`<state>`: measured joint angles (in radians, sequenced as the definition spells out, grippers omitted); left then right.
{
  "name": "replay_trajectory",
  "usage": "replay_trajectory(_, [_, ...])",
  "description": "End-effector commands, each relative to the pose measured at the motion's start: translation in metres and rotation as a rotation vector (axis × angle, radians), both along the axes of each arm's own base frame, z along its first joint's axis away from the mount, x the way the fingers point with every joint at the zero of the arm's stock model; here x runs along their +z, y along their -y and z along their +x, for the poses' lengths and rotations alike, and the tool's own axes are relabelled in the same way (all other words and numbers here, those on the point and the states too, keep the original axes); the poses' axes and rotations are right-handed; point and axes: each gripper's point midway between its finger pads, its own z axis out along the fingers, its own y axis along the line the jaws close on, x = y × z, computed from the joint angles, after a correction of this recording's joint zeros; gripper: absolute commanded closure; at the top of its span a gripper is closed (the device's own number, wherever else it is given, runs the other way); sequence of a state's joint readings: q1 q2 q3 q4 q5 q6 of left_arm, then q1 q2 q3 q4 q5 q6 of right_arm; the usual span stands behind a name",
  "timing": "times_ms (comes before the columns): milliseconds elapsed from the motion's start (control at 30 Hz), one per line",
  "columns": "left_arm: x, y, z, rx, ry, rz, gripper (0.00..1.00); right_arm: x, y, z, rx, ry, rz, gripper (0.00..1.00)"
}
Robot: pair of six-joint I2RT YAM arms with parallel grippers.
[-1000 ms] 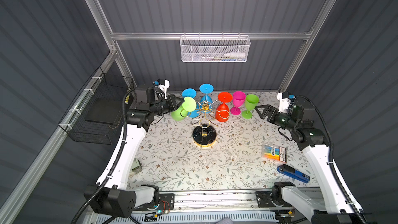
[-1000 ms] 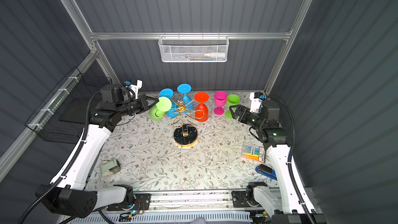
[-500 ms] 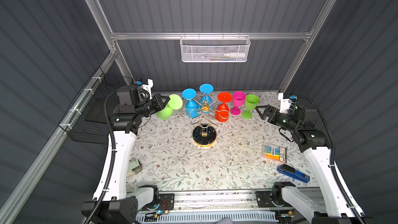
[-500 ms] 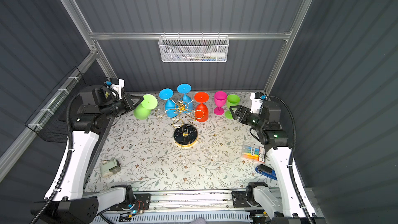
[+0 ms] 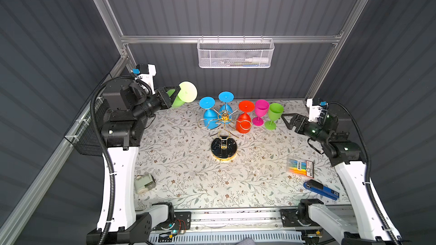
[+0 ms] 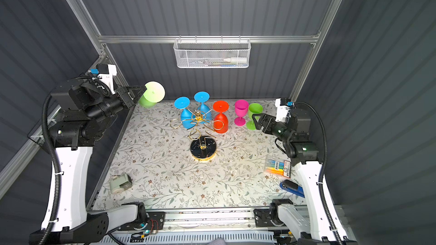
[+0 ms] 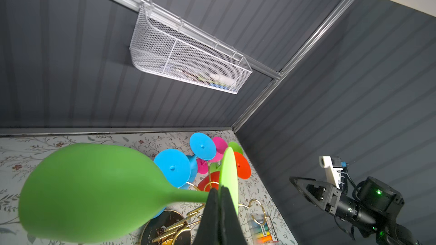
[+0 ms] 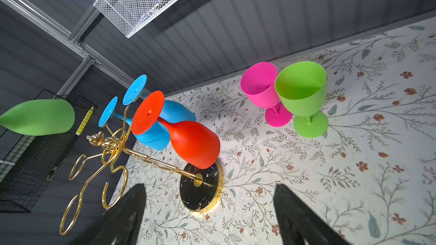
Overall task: Take the wine glass off the wine glass rack
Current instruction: 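Pull the lime green glass off the rack with the left gripper, then raise the held glass toward the right gripper above the rack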
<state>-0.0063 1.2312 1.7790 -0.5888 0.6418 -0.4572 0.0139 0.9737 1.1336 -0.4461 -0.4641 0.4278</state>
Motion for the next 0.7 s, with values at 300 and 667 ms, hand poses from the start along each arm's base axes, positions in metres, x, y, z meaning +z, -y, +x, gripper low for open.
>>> replay_trajectory(300, [0.063,0.034,-0.014,-0.321,0.118,-0.233,1.0,0.078,-0.025,-0.012,0.129,0.265,-0.037,0.13])
replay_trajectory(667, [0.06,0.074,-0.015,-0.529,0.06,-0.3,1.0,0.122,-0.107,-0.045,0.379,0.582,-0.213,0.11])
